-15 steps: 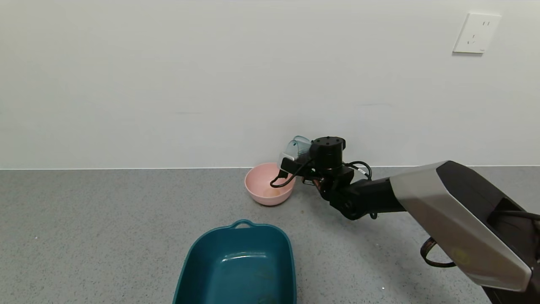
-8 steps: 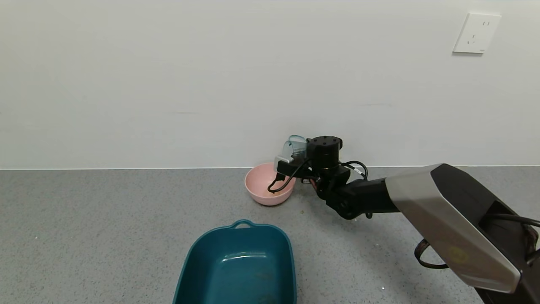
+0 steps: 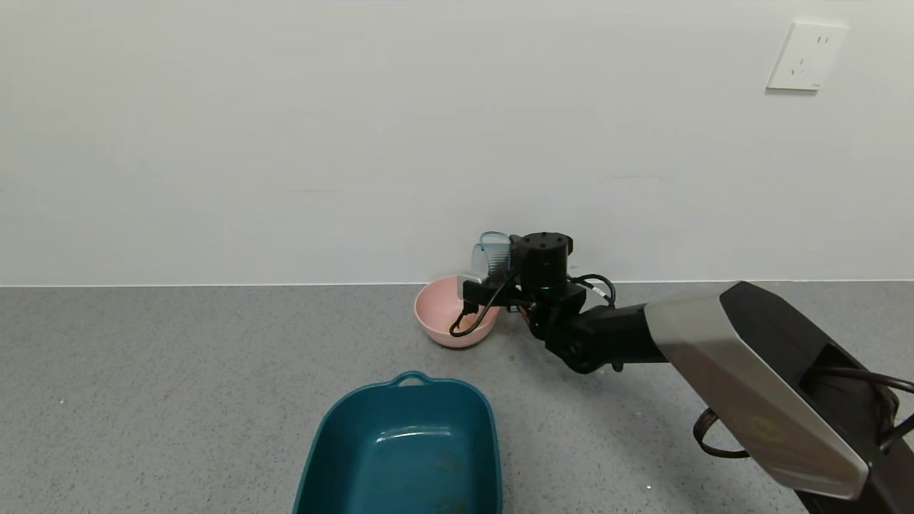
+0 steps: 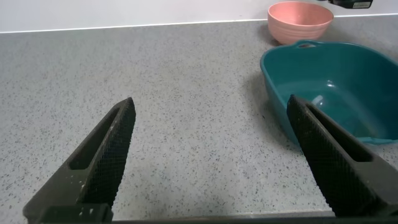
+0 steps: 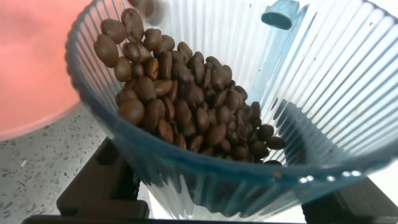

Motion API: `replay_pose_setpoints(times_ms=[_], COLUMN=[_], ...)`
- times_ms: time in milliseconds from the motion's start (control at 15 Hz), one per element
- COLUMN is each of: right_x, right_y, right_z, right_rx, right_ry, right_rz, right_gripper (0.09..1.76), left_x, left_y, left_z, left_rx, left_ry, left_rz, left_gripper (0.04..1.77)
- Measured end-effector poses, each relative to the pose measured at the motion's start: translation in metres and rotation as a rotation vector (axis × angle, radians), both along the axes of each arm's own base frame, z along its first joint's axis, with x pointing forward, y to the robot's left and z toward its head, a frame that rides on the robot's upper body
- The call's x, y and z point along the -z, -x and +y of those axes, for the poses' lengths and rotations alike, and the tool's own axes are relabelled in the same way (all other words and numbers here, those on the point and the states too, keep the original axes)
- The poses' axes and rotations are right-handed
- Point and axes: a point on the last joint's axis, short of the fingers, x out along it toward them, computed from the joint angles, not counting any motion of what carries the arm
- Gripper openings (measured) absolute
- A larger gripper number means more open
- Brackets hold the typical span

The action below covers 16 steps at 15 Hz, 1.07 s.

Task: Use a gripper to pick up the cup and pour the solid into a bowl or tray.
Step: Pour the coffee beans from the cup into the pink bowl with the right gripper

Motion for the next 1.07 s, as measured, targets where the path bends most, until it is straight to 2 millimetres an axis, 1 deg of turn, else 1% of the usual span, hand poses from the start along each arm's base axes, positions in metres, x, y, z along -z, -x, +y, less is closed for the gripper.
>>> replay_pose_setpoints(times_ms=[400,1067], right_x=[0.0,-0.002], right_y=[-0.001,0.003], right_z=[0.002,0.01], right_rx=[-0.01,-0.034], right_ry=[0.077,0.183], right_rz=[-0.023,-0.07], right_gripper=[1.38,1.38], left_x=[0.0,0.0], left_y=[0.0,0.0], left_z=[0.0,0.0], left_rx=[0.0,0.0], left_ry=[0.0,0.0], left_rz=[0.0,0.0], left_gripper=[1.75,1.75])
